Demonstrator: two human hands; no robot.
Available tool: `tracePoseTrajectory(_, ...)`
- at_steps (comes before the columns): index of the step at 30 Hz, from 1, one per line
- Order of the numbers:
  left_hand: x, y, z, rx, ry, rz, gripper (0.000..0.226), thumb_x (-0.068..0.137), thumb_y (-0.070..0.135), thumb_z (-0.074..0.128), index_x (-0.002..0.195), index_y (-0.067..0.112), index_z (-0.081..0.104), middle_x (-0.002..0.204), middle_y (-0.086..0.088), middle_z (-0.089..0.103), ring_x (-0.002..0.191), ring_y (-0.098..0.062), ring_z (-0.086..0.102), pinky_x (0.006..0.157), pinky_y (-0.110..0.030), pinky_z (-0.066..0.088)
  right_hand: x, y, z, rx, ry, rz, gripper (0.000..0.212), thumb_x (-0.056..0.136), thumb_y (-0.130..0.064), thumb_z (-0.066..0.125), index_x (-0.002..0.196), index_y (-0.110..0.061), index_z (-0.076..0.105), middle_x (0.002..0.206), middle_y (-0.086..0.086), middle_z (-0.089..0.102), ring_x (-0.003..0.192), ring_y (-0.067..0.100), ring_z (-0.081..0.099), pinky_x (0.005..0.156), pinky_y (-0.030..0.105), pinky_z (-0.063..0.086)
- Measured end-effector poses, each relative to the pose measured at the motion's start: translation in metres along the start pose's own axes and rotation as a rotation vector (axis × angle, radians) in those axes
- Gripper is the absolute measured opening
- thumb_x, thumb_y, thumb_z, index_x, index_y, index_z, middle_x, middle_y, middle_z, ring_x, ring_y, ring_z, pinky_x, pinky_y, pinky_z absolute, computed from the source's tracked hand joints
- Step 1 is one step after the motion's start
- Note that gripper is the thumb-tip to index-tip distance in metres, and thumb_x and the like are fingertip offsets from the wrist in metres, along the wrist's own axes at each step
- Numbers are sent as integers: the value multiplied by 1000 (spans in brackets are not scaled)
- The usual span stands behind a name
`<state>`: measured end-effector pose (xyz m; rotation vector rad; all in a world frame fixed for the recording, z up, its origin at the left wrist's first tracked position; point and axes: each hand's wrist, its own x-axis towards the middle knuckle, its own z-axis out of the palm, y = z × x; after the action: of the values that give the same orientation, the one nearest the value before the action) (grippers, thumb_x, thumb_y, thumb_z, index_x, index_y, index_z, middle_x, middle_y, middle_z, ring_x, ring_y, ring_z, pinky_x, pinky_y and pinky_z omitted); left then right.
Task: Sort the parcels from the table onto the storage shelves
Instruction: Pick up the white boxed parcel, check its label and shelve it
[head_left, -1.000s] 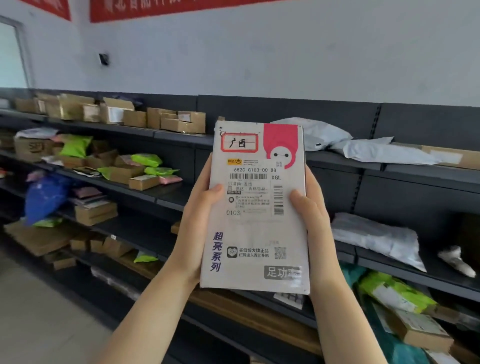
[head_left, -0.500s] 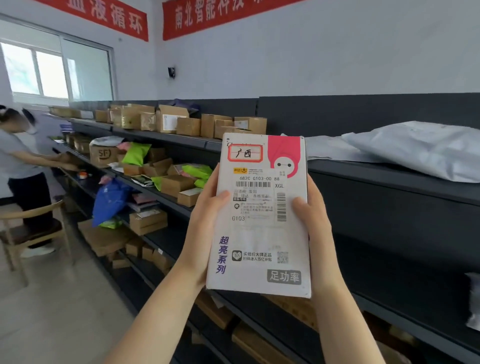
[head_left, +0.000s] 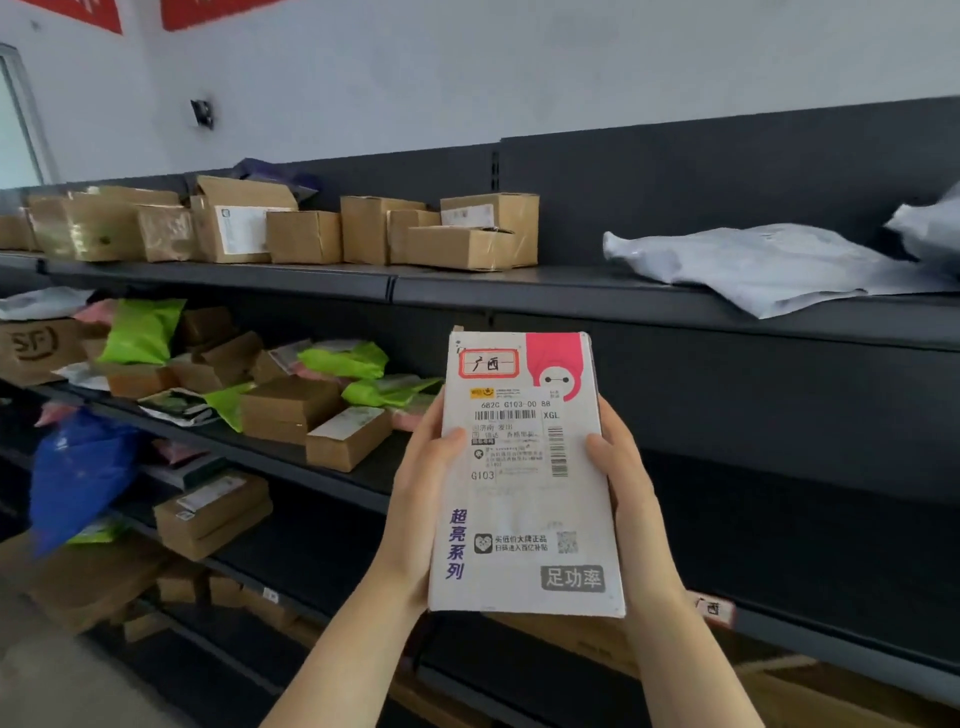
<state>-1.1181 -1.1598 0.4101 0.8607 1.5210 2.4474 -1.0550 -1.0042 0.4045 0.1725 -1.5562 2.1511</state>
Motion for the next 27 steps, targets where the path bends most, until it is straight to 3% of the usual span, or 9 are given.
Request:
tracePoseTrajectory(4, 59, -20, -37, -49, -62, -148, 48, 97, 27, 52, 145, 27, 49, 137, -8, 66, 124, -30, 64, 100, -55, 50, 41, 36, 8, 48, 172, 62, 43, 98, -26, 57, 140, -35, 54, 117, -3, 78, 103, 23, 77, 74, 37, 64)
tracePoseTrajectory(10, 133, -71, -53, -62, -70, -385, 41, 99, 22, 50, 140, 23, 55, 130, -13, 70, 116, -32, 68, 101, -55, 50, 96, 73, -13, 134, 321, 210, 43, 98, -24, 55, 141, -26, 55, 130, 13, 71, 116, 38, 70, 100, 63, 51)
tracePoseTrajectory(12, 158, -84, -49, -19, -57, -451, 34, 100, 22, 50, 132, 23, 61, 125, -14, 72, 106, -31, 73, 89, -46, 58, 114, 85, -28, 176, 341, 256, 42, 98, -25, 54, 140, -21, 56, 129, 18, 71, 117, 42, 68, 101, 64, 50)
tracePoseTrajectory(15, 191, -102, -38, 41, -26, -543, 30, 102, 14, 46, 128, 14, 61, 123, -20, 70, 82, -29, 71, 56, -22, 58, 139, 100, -52, 217, 349, 328, 45, 99, -29, 51, 140, -14, 57, 126, 22, 72, 111, 42, 71, 89, 57, 57)
tracePoseTrajectory(19, 226, -128, -30, 147, -28, -582, 24, 102, 6, 44, 85, 14, 61, 77, -8, 63, 66, -18, 61, 38, -13, 48, 166, 112, -78, 223, 388, 403, 42, 96, -32, 53, 133, -12, 62, 111, 21, 78, 89, 37, 79, 68, 46, 62)
tracePoseTrajectory(23, 231, -149, -39, 116, -62, -608, 22, 100, 25, 48, 93, 18, 68, 80, -8, 72, 68, -22, 68, 58, -29, 55, 190, 119, -92, 182, 438, 456, 33, 98, -34, 52, 118, -13, 67, 90, 18, 82, 71, 33, 80, 57, 41, 62)
tracePoseTrajectory(27, 254, -165, -41, 100, -49, -629, 23, 100, 31, 48, 100, 18, 67, 85, -10, 69, 70, -22, 66, 57, -29, 53, 211, 125, -103, 91, 446, 456, 38, 98, -37, 53, 125, -13, 65, 91, 15, 82, 73, 31, 80, 66, 41, 60)
